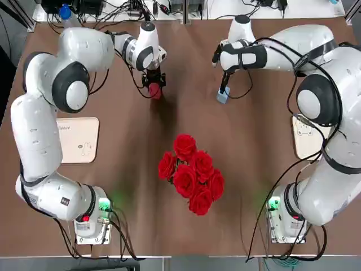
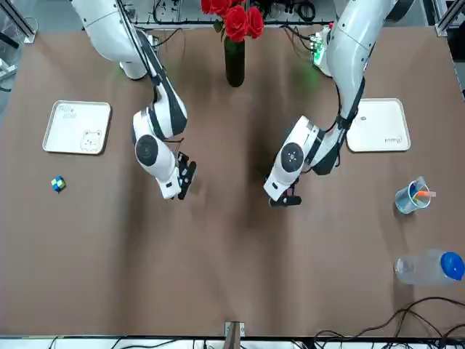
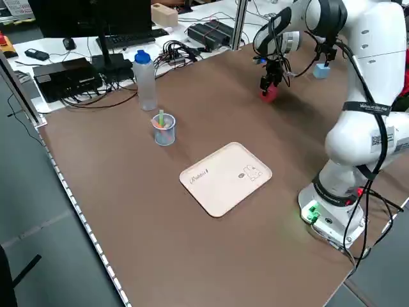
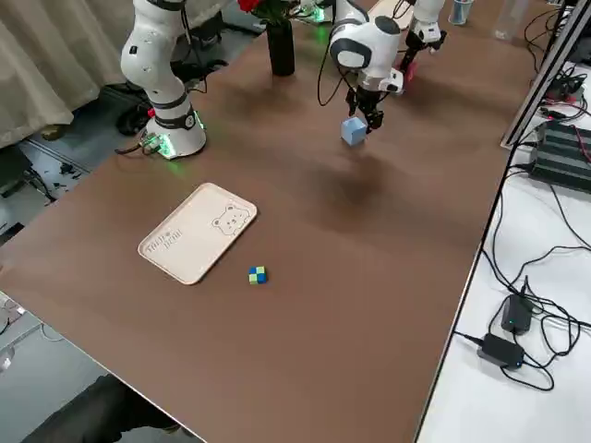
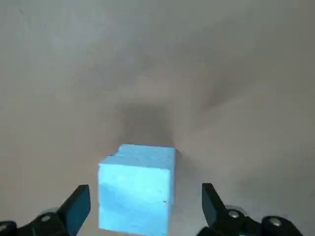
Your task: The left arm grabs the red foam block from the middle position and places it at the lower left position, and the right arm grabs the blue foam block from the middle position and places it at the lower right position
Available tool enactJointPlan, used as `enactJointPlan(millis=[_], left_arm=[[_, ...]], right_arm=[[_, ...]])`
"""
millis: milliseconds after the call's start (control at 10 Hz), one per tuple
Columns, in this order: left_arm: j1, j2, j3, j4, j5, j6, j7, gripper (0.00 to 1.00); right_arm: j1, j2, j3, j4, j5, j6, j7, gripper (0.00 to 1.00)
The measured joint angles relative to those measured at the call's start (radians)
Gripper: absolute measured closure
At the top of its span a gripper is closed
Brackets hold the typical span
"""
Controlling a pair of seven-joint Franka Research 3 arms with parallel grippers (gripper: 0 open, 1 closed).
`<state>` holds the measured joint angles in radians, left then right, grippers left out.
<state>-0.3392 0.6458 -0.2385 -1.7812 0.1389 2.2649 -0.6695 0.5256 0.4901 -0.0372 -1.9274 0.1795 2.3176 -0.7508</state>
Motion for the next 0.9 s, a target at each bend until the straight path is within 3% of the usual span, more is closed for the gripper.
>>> enactJointPlan(millis=[100, 400, 600, 900], left_arm=[[0.002, 0.010, 0.001, 0.001, 0.000, 0.010, 0.000, 0.25], [0.005, 0.010, 0.001, 0.012, 0.000, 0.008, 0.000, 0.35], [0.035, -0.043, -0.007, 0.035, -0.006, -0.136, 0.003, 0.35], [0.174, -0.198, -0.018, 0.035, -0.038, -0.399, 0.060, 0.35]], right_arm=[[0.007, 0.000, 0.000, -0.012, 0.000, 0.019, 0.005, 0.00], [0.017, 0.000, 0.000, -0.044, 0.000, 0.062, 0.006, 0.00], [0.018, 0.000, 0.000, -0.064, 0.000, 0.103, 0.007, 0.00], [0.019, 0.000, -0.001, -0.083, 0.000, 0.147, 0.007, 0.03]])
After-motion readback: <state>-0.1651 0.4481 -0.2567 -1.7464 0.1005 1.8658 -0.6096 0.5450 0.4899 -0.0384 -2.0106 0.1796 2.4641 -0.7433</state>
